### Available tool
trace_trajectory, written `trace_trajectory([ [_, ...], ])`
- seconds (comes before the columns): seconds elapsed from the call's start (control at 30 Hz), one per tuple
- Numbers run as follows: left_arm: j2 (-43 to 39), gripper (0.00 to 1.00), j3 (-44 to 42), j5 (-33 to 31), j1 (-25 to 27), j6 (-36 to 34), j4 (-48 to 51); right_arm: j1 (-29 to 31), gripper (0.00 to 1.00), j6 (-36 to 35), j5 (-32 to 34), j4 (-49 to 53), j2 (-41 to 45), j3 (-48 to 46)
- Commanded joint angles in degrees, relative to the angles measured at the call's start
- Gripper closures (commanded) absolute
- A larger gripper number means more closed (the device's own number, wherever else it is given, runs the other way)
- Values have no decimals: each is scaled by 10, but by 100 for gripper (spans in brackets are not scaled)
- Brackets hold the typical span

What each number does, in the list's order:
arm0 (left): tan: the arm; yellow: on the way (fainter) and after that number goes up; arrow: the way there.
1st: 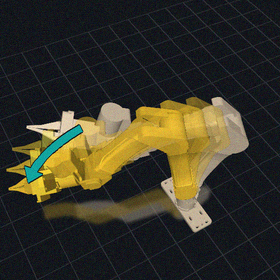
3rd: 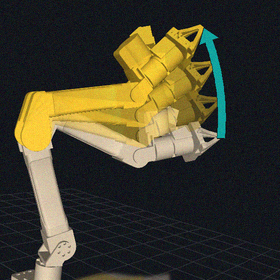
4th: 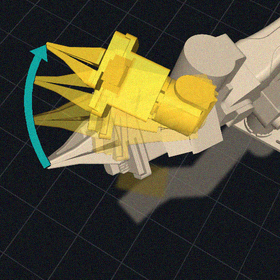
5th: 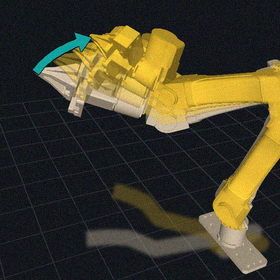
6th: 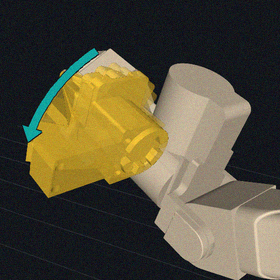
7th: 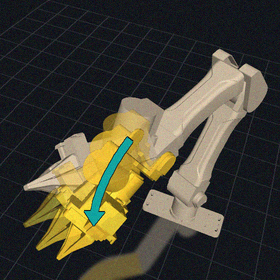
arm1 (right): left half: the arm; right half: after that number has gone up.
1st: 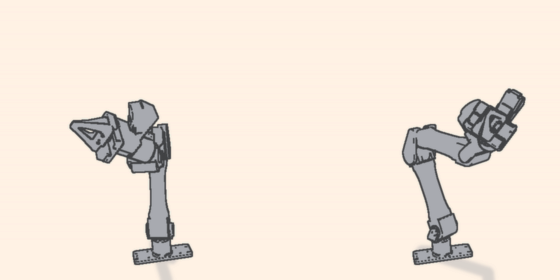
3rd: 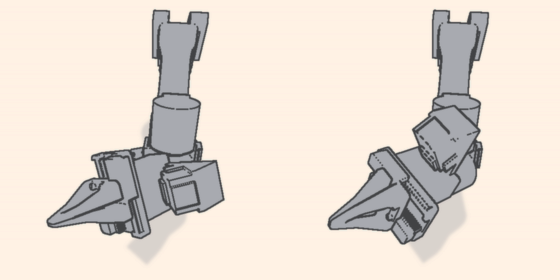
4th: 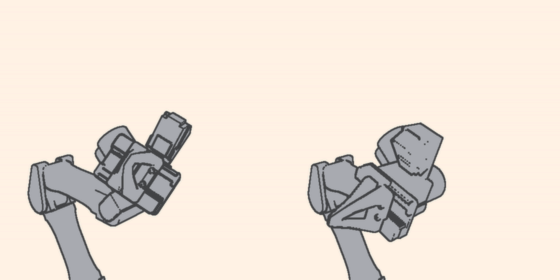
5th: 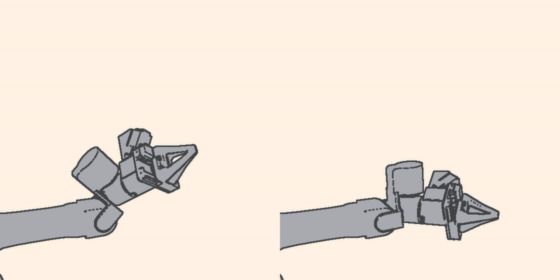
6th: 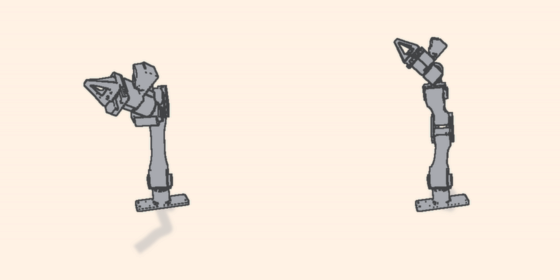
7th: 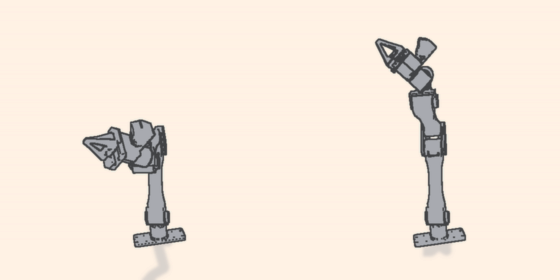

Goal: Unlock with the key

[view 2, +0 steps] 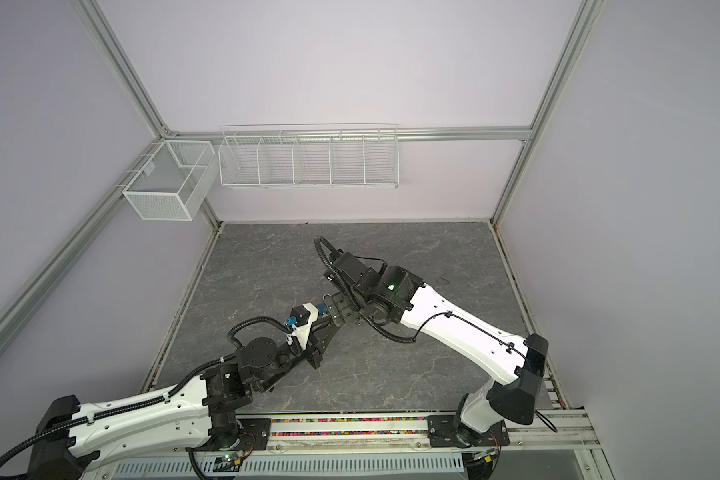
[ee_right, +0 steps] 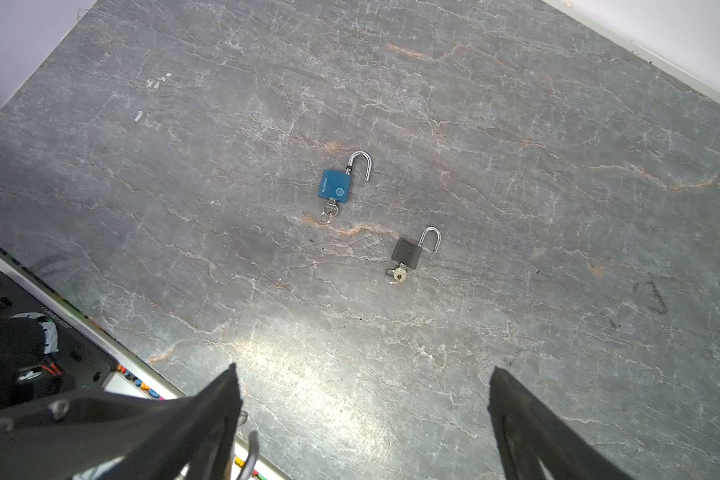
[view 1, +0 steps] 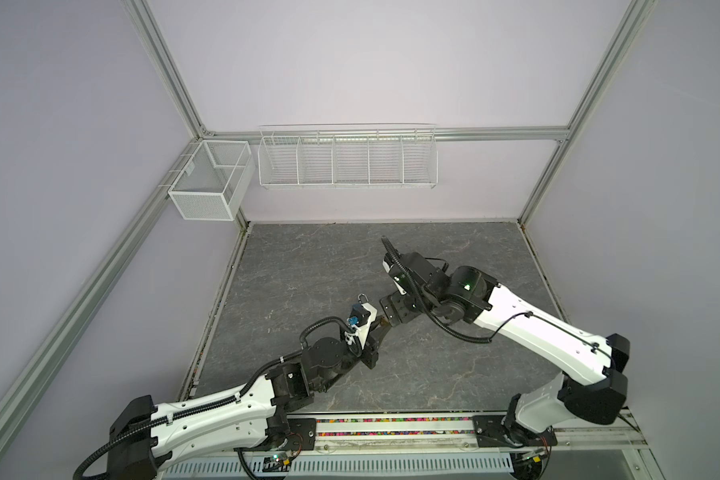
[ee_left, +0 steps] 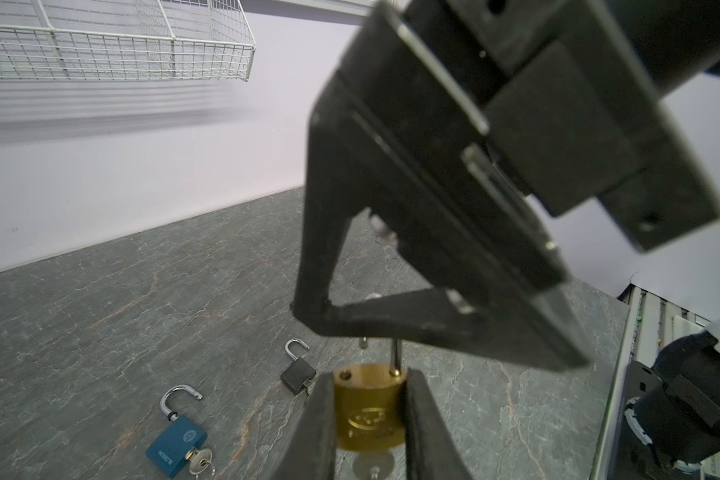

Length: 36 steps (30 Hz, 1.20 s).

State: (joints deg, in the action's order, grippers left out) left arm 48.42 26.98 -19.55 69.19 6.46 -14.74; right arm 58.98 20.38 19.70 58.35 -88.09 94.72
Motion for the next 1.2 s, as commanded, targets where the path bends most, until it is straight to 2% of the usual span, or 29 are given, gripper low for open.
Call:
trace_trajectory([
  [0.0,-12,100,-10,-8,3,-14,-24,-4,7,-13,13,31,-1,10],
  [0.4,-24,100,-11,-17,3,-11,-21,-19,7,-23,-68,27,48,-27],
  [0.57,-17,100,-6,-22,3,-9,-18,-22,7,-14,-78,24,74,-46],
  [0.8,-5,100,7,-22,3,8,-1,-33,8,-8,-50,25,106,-63],
  [0.87,-1,100,19,-31,3,31,26,-40,9,-6,-53,16,119,-74],
  [0.97,12,100,37,-40,3,102,73,-58,10,4,-51,9,139,-98],
  [1.17,82,100,79,-29,9,284,170,-121,11,35,-85,-59,186,-201],
])
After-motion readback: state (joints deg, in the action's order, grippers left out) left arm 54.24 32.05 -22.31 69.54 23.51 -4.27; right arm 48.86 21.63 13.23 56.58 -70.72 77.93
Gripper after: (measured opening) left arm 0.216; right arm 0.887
